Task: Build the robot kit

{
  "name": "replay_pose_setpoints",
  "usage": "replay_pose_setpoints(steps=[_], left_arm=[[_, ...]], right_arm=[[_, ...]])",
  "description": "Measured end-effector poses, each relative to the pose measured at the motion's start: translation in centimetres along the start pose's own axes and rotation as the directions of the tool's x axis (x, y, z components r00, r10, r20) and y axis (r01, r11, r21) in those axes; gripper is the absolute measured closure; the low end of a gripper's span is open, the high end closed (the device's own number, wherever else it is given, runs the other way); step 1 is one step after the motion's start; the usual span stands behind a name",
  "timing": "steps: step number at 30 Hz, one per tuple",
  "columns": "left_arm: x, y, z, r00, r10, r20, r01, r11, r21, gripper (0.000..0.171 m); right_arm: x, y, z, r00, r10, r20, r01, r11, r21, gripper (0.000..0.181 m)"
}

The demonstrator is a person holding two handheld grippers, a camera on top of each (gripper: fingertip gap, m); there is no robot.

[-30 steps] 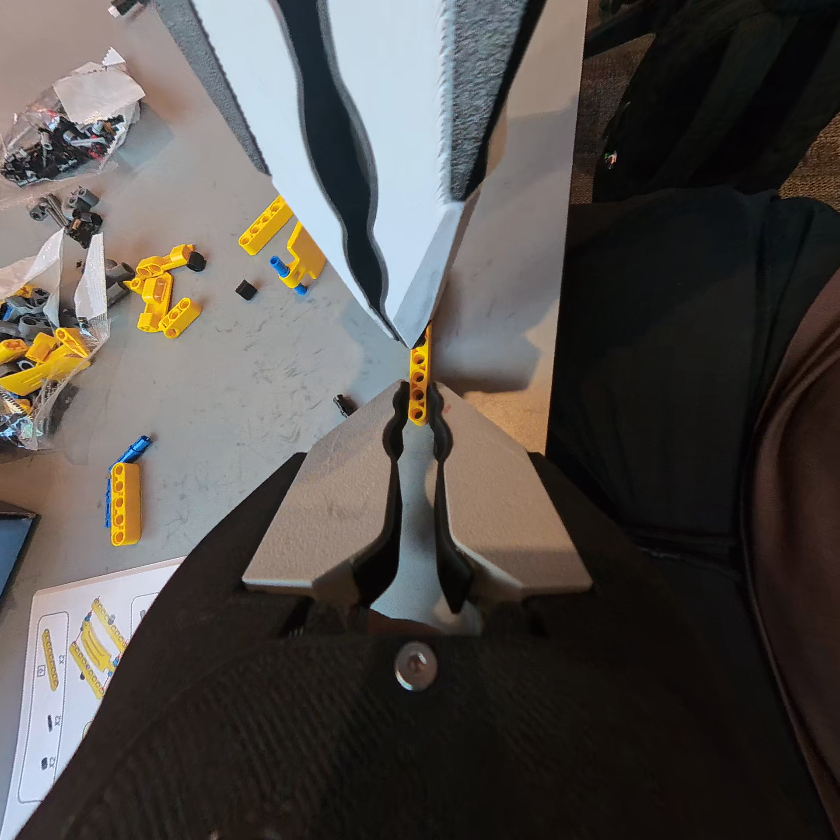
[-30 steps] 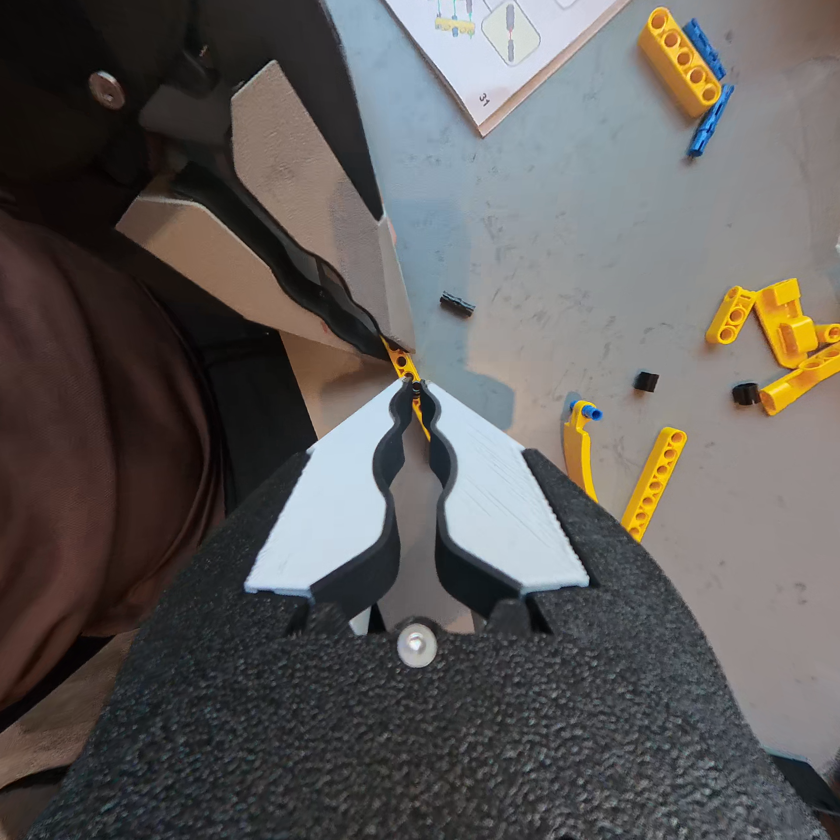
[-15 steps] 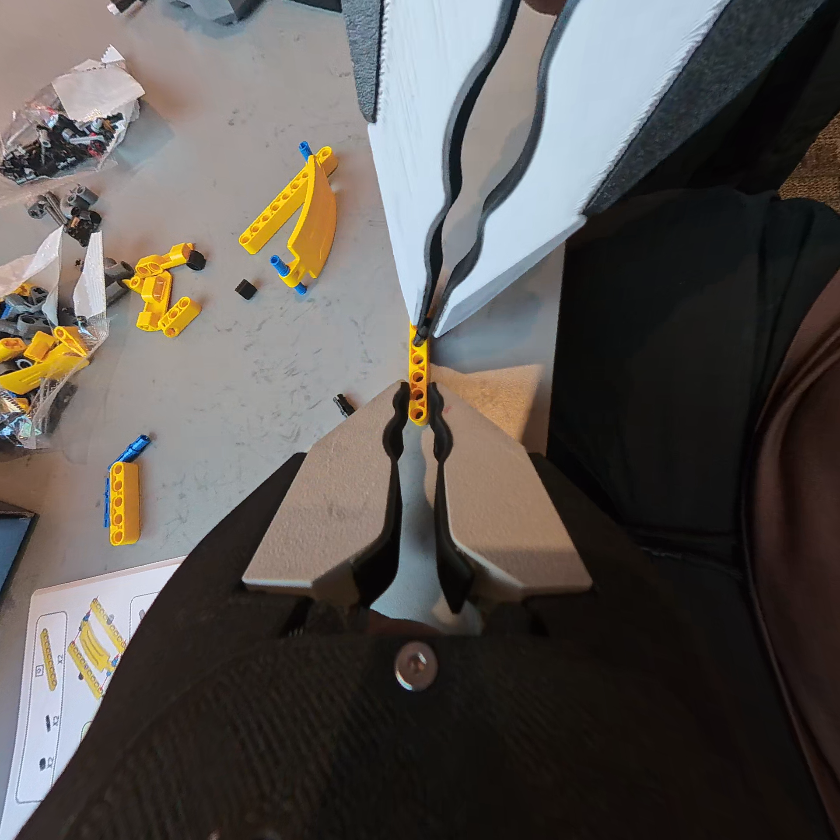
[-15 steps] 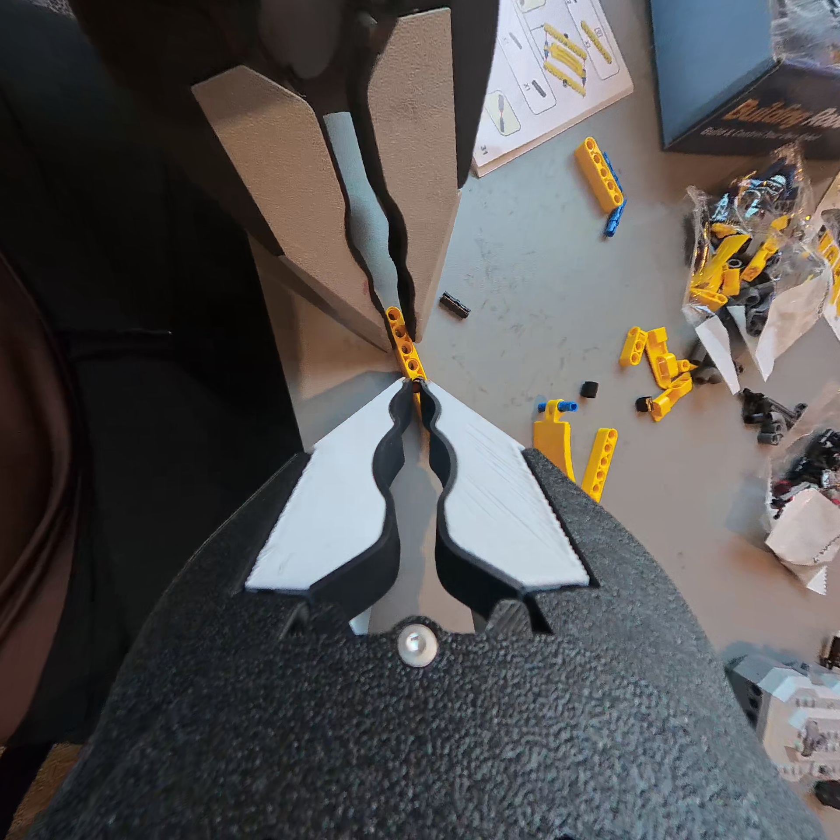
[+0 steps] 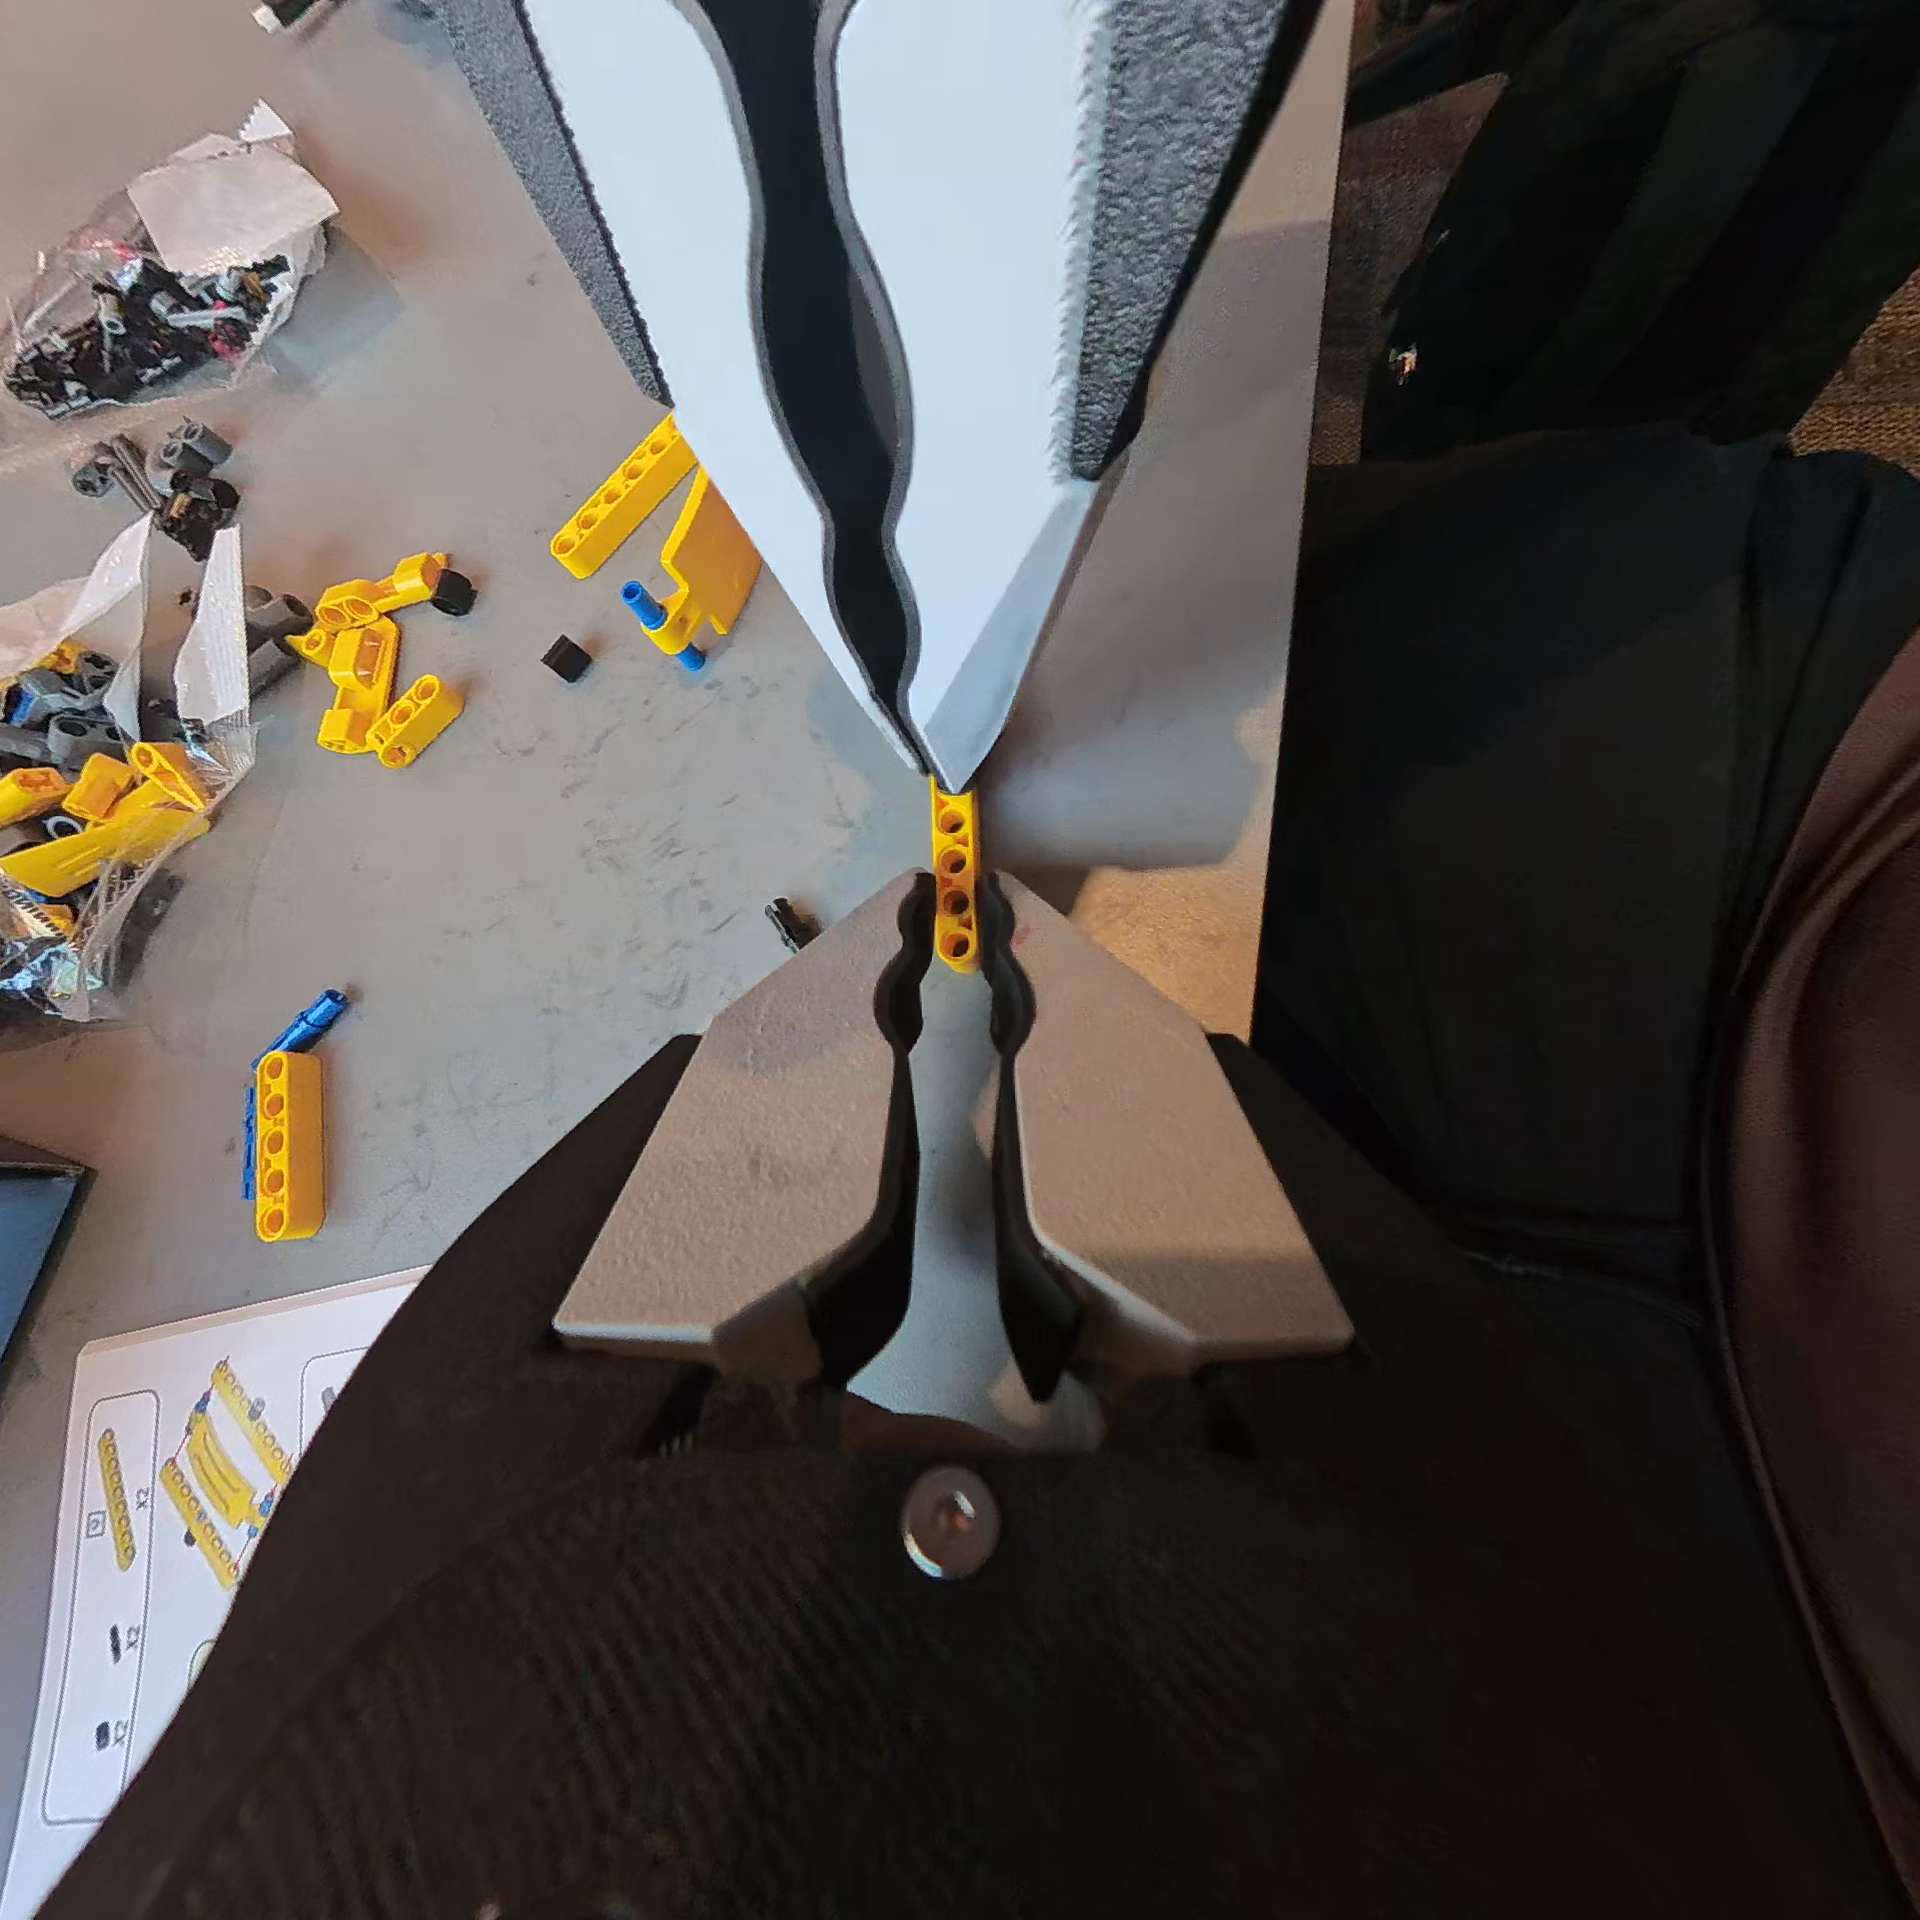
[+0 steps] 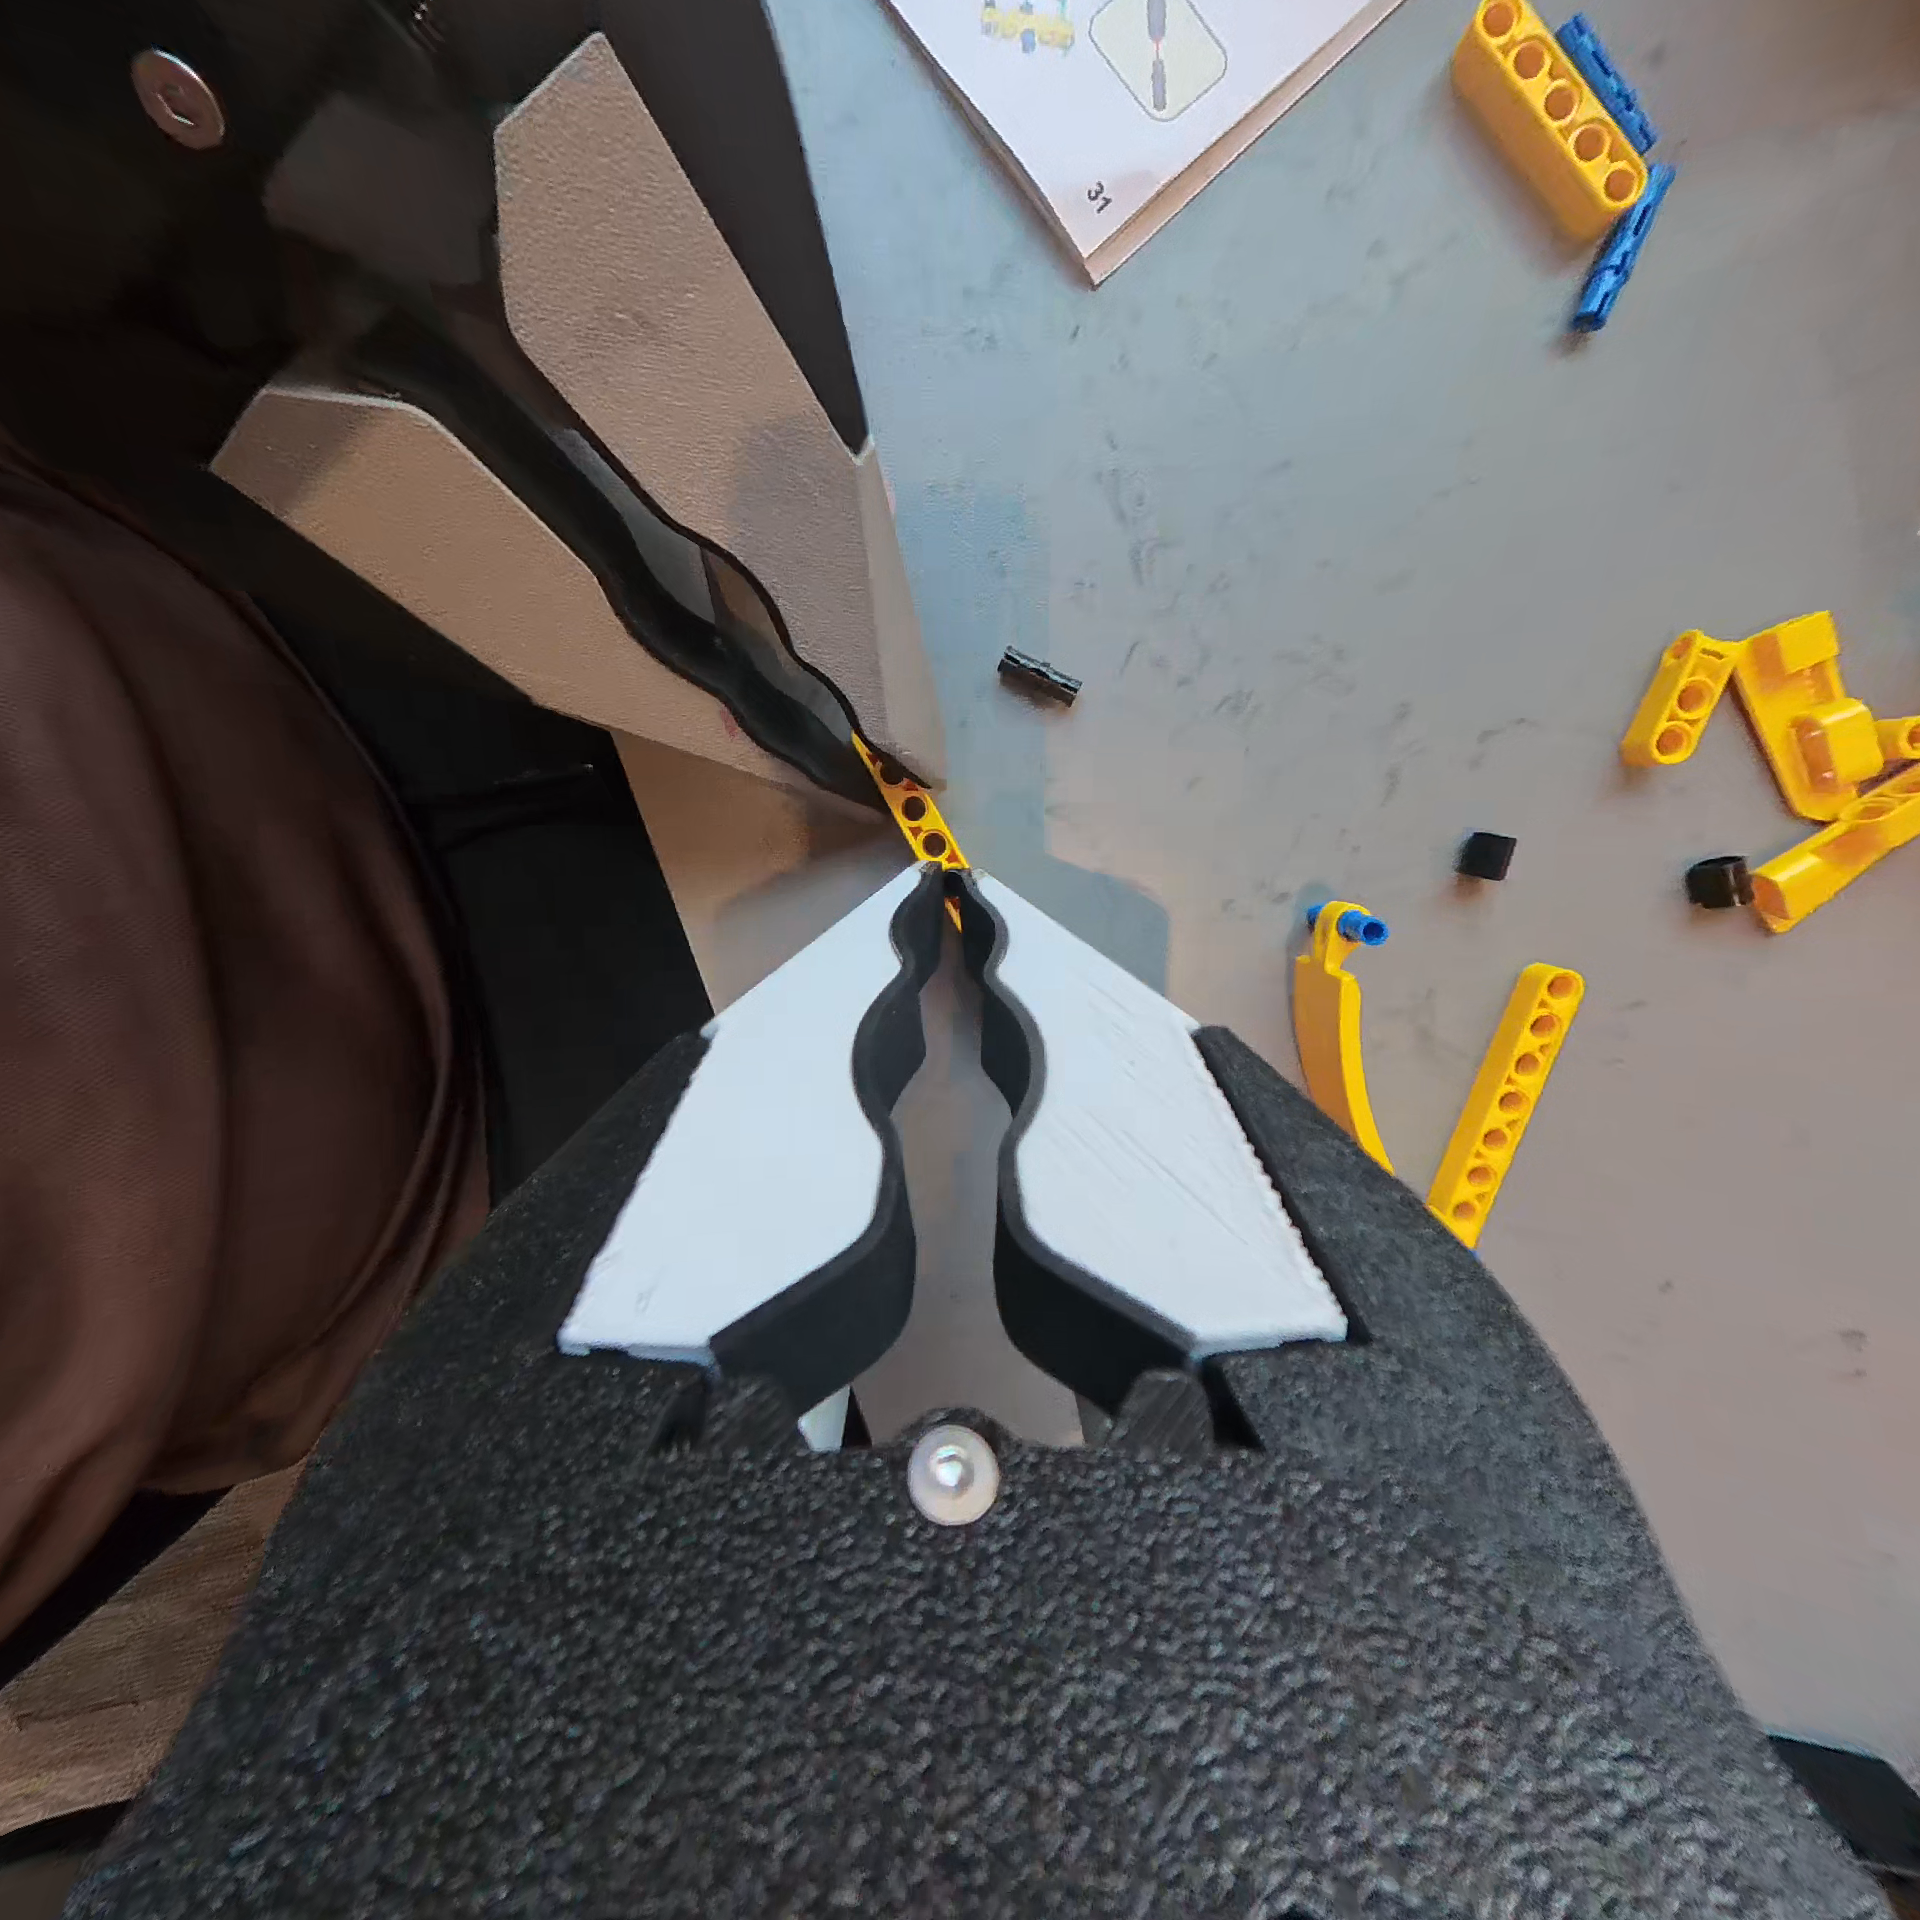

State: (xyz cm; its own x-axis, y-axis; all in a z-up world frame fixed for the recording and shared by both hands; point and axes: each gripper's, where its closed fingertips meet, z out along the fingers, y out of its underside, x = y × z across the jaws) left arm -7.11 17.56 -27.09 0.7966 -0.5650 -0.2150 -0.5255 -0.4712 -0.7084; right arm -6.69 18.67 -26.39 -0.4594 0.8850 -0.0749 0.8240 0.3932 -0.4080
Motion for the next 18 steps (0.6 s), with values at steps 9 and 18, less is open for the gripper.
replay_pose_setpoints(steps=[9,18], left_arm=[[0.0,0.0,0.0,1.000,-0.006,-0.006,0.006,1.000,0.001,0.167],[0.0,0.0,0.0,1.000,-0.015,-0.012,0.015,1.000,0.001,0.167]], right_arm=[[-0.1,-0.2,-0.3,0.998,0.058,0.027,-0.062,0.984,0.169,0.178],[0.8,-1.0,-2.6,0.996,0.092,-0.017,-0.083,0.948,0.308,0.181]])
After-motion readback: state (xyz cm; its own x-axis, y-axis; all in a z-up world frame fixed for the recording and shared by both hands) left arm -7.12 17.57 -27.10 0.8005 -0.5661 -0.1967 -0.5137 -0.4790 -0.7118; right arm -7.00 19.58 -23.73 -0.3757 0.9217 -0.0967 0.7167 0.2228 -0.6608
